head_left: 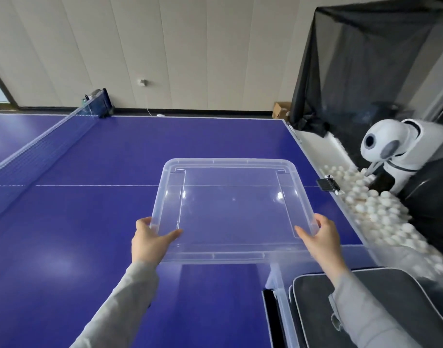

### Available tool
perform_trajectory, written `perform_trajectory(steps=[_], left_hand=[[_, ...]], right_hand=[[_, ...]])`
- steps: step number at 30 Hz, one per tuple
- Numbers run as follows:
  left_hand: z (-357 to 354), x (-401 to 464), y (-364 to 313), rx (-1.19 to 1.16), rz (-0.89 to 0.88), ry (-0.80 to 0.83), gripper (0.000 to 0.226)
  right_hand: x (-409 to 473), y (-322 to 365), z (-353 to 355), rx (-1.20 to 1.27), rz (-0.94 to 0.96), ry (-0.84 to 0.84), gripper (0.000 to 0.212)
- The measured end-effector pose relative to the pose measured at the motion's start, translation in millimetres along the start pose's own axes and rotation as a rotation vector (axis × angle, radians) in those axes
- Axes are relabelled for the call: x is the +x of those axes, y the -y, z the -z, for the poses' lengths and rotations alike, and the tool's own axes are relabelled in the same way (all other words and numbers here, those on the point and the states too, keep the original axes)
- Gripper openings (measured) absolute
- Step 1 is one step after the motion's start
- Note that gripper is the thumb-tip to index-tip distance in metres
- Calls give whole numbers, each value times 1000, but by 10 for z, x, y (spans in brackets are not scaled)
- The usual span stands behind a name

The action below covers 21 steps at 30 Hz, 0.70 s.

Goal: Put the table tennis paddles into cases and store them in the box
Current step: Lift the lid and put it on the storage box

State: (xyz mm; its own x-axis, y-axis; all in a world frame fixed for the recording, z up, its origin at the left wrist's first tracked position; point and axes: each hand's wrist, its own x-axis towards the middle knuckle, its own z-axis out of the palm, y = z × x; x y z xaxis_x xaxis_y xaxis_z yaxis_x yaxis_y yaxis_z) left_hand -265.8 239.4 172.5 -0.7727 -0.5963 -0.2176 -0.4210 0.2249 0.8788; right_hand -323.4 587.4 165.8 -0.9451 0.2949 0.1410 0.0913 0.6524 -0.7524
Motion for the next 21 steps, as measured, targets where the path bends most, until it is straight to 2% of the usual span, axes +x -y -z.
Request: perform_trajectory(steps=[12,21], left_hand=[[-1083,-1946,-58,-35,27,-20,80],[-1441,-2843,121,24,50,28,78]], right_hand=[[-121,-1342,1645,-61,4,68,52],[-586,-1982,2276,-138,-47,110,61]])
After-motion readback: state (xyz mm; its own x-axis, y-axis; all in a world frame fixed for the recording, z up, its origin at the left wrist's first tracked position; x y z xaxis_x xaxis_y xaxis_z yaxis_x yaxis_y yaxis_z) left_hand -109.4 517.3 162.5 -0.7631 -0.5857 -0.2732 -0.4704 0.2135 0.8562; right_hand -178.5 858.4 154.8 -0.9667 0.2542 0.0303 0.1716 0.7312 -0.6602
